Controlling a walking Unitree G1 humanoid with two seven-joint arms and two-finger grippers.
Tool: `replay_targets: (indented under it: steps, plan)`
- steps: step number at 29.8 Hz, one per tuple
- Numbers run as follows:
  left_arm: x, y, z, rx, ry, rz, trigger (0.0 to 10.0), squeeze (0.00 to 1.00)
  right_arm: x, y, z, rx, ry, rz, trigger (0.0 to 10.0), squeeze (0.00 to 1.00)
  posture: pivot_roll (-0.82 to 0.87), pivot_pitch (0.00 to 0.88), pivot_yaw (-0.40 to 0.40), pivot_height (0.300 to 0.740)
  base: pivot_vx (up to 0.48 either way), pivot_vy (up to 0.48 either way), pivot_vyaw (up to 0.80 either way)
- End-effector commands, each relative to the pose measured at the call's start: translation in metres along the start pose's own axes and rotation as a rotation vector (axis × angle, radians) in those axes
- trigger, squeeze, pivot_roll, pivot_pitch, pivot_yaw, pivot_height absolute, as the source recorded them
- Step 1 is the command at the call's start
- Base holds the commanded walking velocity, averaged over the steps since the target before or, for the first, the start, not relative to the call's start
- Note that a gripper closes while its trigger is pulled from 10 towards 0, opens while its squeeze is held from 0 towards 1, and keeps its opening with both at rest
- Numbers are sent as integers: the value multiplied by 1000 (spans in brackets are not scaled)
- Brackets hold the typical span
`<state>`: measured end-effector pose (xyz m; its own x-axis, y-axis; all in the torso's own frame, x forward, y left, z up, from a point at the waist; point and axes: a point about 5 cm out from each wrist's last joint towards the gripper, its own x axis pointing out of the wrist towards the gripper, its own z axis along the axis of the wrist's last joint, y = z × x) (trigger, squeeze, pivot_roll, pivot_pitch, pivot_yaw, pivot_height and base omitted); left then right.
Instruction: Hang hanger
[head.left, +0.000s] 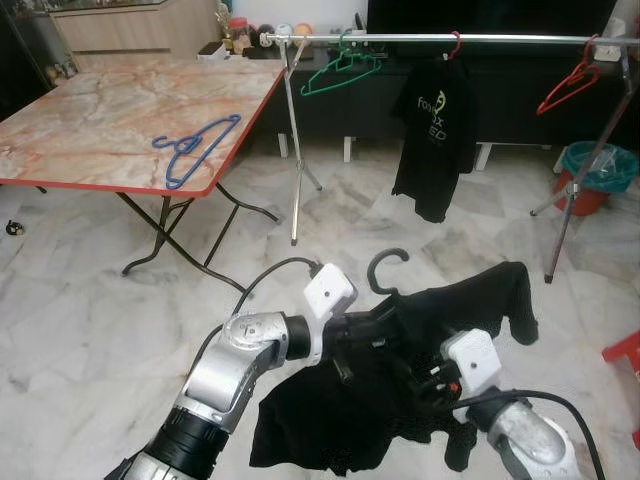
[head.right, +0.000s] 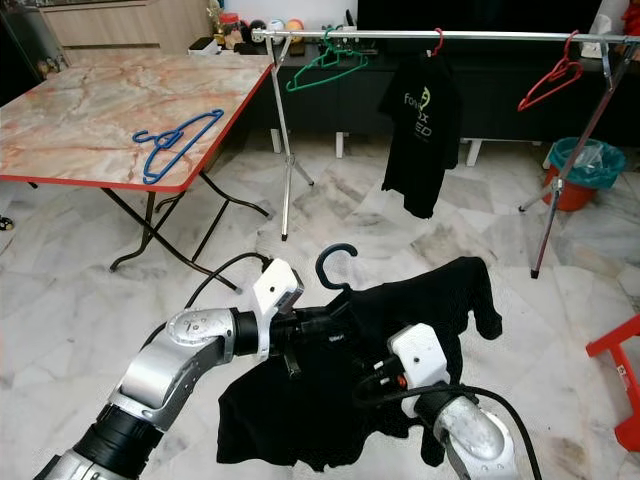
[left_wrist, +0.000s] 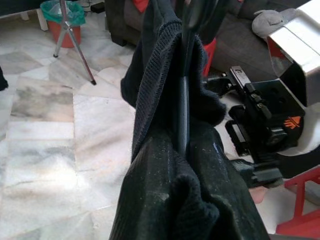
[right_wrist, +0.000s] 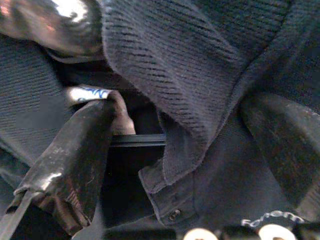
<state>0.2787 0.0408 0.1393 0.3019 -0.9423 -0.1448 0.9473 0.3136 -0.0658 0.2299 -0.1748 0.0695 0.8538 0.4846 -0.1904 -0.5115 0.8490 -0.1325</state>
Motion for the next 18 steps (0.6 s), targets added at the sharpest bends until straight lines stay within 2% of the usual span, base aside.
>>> replay_targets:
  steps: [1,8,9,11,12,18]
  plan:
    - [1,-8,8,7,-39,-59,10000,0,0,-9,-1,-24,9,-59,10000,0,-62,0,62,740,0,0,0]
    - [0,-9,9,2,-34,-67,10000,0,1,-17,-1,-57,15,-121,10000,0,-60,0,60,740,0,0,0]
    - [-1,-9,8,3,-29,-65,10000,0,2,-20,0,-62,7,-148,2549,0,-61,0,59,740,0,0,0]
    - [-1,-9,7,4,-27,-63,10000,0,2,-21,1,-63,5,-155,2549,0,-61,0,59,740,0,0,0]
    - [-2,-9,6,2,-23,-61,10000,0,3,-21,1,-63,1,-159,0,0,-60,0,59,740,0,0,0]
    - [-3,-8,3,8,-10,-50,10000,0,3,-21,0,-63,1,-166,0,0,-63,0,61,740,0,0,0]
